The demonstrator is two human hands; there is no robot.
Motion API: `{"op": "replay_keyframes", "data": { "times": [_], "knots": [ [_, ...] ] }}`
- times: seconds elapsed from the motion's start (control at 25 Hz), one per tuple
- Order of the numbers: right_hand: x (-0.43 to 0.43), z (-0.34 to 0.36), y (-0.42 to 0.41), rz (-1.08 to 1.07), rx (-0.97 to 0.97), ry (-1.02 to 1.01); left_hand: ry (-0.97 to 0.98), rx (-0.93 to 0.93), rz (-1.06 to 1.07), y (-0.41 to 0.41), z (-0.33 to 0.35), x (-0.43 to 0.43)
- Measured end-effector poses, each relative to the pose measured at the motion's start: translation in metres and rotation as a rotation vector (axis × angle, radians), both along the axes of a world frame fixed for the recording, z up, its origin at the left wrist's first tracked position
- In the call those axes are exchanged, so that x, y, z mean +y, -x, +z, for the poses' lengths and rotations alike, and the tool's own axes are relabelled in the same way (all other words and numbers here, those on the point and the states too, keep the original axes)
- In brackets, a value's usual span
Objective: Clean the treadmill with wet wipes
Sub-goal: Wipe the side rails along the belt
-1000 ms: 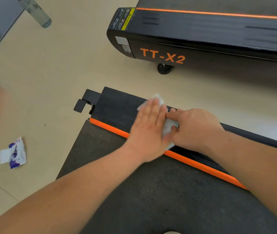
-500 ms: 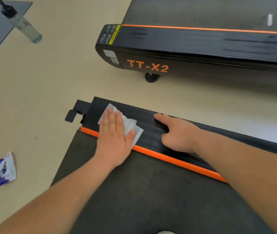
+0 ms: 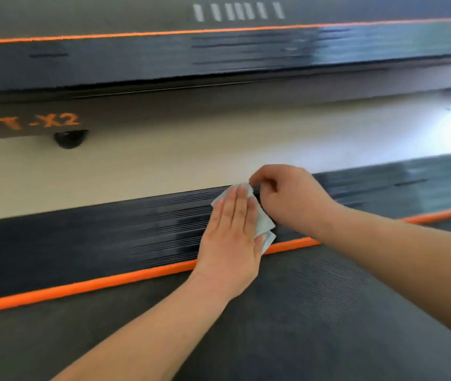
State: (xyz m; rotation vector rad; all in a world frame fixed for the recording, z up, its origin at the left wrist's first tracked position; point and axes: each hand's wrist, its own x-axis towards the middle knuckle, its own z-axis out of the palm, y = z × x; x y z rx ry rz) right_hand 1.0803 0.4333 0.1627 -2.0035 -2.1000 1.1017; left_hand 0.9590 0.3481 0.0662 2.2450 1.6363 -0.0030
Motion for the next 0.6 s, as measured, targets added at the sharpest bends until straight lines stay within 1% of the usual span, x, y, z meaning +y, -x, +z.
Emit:
{"op": "replay_keyframes", "data": {
  "times": [0.08,0.16,0.24,0.28,0.32,0.36,0.44,0.52,0.56,0.6],
  "knots": [
    [-0.008,0.015,-0.066,-0.172,-0.014,0.049,0.061,-0.11,-0.159,-0.047,0.007,0.017],
    [-0.027,0.029,-0.125,-0.277,-0.083,0.109,0.154,-0.322,-0.279,-0.087,0.021,0.032],
    [-0.055,0.047,-0.175,-0.351,-0.155,0.18,0.281,-0.566,-0.349,-0.121,0.052,0.036],
    [-0.071,0.058,-0.198,-0.377,-0.194,0.214,0.393,-0.68,-0.327,-0.139,0.073,0.034],
    [-0.085,0.068,-0.217,-0.382,-0.23,0.247,0.569,-0.758,-0.246,-0.153,0.095,0.031],
    [-0.097,0.077,-0.231,-0.377,-0.256,0.279,0.723,-0.807,-0.146,-0.163,0.112,0.029],
    [-0.119,0.091,-0.255,-0.392,-0.257,0.316,0.926,-0.872,0.047,-0.181,0.126,0.025],
    [-0.137,0.097,-0.276,-0.421,-0.217,0.309,1.101,-1.014,0.249,-0.204,0.138,0.023],
    [-0.146,0.098,-0.287,-0.475,-0.165,0.3,1.182,-1.085,0.308,-0.216,0.144,0.024],
    [-0.157,0.099,-0.299,-0.557,-0.077,0.298,1.228,-1.132,0.322,-0.228,0.151,0.023]
  ]
}}
